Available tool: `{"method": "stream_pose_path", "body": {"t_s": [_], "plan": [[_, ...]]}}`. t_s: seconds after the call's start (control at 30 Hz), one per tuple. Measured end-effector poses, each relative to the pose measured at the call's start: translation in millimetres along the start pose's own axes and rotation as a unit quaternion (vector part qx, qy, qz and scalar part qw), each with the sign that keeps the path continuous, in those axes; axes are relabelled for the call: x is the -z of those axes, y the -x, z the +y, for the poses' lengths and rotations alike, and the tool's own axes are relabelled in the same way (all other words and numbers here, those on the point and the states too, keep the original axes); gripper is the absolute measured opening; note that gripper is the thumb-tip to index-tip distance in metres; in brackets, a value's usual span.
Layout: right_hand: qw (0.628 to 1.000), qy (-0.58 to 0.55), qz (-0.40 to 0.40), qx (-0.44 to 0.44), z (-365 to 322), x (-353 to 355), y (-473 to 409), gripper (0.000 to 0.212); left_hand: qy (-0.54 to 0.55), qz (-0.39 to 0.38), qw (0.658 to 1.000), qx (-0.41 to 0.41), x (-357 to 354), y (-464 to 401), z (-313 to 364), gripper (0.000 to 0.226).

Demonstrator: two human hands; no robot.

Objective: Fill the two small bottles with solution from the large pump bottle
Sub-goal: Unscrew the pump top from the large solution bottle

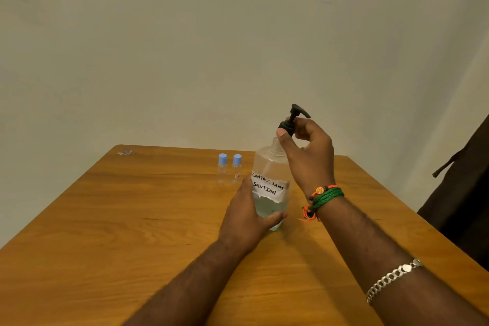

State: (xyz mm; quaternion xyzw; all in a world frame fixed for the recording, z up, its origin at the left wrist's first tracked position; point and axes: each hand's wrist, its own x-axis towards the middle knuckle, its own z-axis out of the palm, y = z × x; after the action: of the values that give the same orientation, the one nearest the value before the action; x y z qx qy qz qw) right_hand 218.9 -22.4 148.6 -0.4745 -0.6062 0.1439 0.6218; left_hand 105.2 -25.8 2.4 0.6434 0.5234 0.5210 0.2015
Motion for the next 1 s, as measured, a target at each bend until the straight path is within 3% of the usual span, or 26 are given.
{"method": "stream_pose_path", "body": {"t_s": [0.37, 0.67, 0.87, 1.0], "plan": [[0.990, -0.062, 0.085, 0.090, -41, 29, -17, 0.030, 0.008, 0.000, 1.000, -0.005, 3, 0, 0, 0.097], [0.962, -0.155, 0.173, 0.142, -64, 53, -24, 0.030, 0.008, 0.001, 1.000, -0.011, 4, 1, 2, 0.091], [0.955, -0.167, 0.184, 0.165, -71, 58, -20, 0.033, 0.008, -0.004, 1.000, -0.007, 5, 2, 4, 0.098], [0.932, -0.198, 0.233, 0.193, -75, 69, -18, 0.036, 0.008, -0.005, 1.000, -0.006, 5, 2, 4, 0.099]]}}
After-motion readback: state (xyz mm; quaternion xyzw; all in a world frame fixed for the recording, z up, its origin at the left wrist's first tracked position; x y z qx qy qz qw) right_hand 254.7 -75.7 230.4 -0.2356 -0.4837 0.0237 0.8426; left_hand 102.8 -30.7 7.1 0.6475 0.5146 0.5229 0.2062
